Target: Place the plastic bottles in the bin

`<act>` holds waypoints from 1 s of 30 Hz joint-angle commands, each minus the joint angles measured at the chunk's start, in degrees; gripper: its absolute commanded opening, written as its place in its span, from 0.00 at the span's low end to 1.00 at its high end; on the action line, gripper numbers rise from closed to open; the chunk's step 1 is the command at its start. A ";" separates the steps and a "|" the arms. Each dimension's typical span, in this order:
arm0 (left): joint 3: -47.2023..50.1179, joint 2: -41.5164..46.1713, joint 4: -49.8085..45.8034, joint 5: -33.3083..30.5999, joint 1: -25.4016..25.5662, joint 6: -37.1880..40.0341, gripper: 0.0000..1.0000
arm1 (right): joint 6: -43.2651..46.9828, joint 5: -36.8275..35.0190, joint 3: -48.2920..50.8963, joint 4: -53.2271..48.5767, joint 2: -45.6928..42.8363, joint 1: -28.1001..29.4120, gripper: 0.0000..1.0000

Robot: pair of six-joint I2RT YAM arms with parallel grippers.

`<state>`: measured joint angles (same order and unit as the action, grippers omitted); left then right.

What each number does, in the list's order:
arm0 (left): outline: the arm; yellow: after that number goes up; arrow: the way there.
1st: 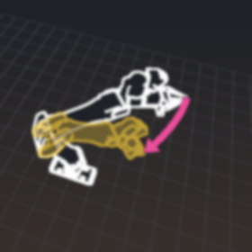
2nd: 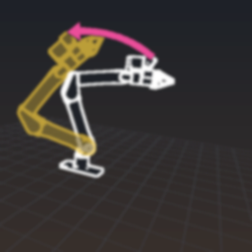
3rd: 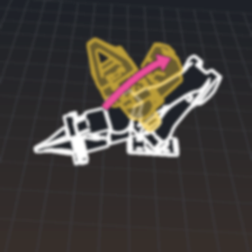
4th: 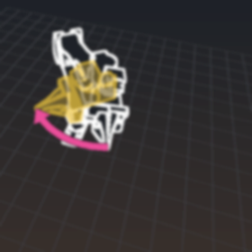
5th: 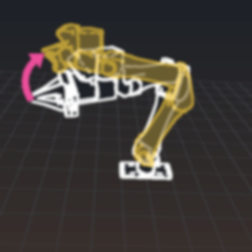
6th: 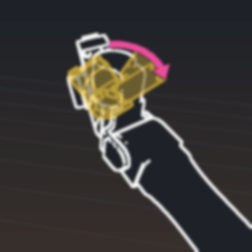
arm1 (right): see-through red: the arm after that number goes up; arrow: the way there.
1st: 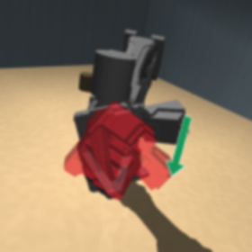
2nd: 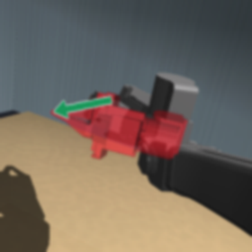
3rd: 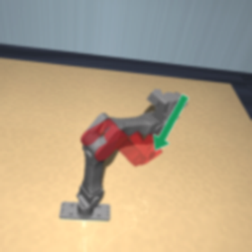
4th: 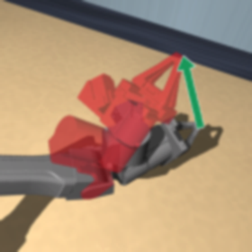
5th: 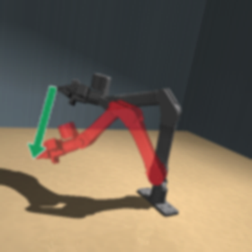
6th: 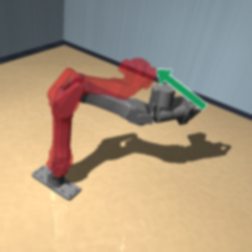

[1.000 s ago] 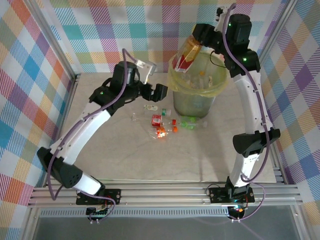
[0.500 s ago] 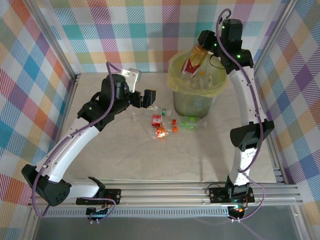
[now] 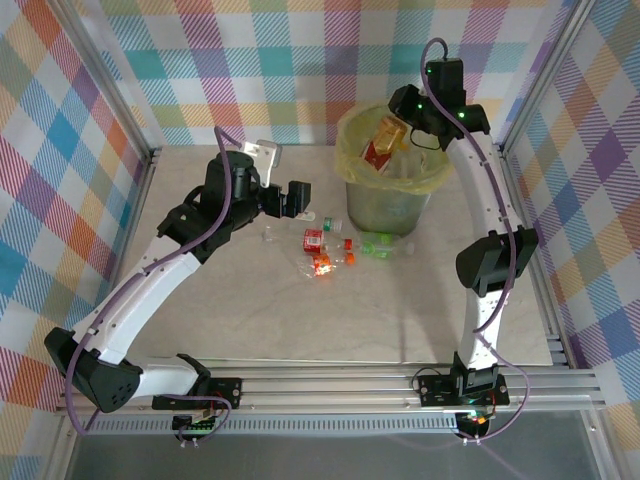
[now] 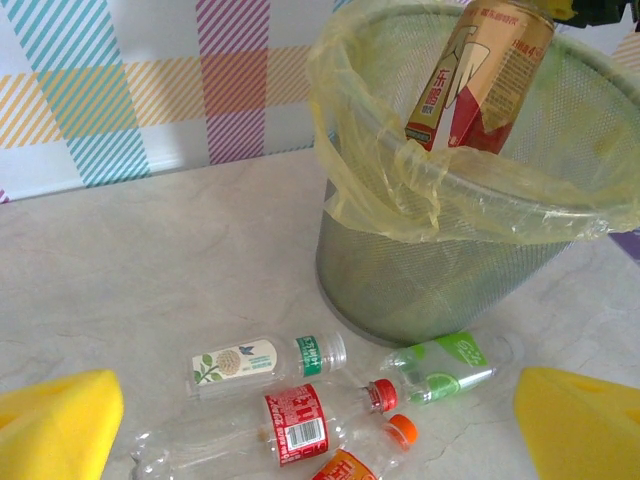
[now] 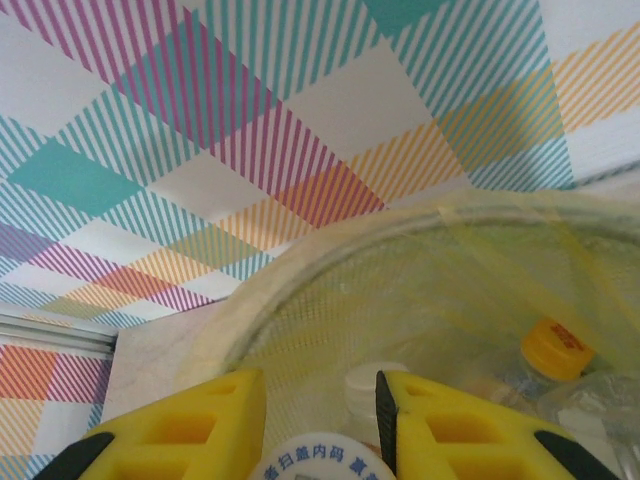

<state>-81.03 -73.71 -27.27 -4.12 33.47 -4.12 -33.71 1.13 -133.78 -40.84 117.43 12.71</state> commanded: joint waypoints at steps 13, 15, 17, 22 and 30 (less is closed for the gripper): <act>0.93 0.31 -0.60 -0.37 0.19 -1.29 1.00 | 3.30 -4.34 -4.25 -9.73 2.62 -2.87 0.71; 1.05 0.32 -0.60 -0.46 0.19 -1.33 1.00 | 4.21 -5.18 -5.12 -10.66 2.27 -2.87 0.78; 1.16 0.32 -0.61 -0.58 0.19 -1.42 1.00 | 5.15 -5.82 -5.53 -11.59 1.65 -2.87 0.87; 1.81 0.50 -0.51 -1.65 0.10 -1.94 1.00 | 7.83 -5.14 -4.90 -14.28 -0.86 -2.74 1.00; 5.22 2.45 1.56 -5.57 -0.08 -4.99 1.00 | 13.48 -2.89 4.22 -14.76 -10.43 -0.23 1.00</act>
<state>-77.38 -73.32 -26.89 -7.01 33.47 -6.76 -24.05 -3.14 -132.14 -54.83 112.57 10.79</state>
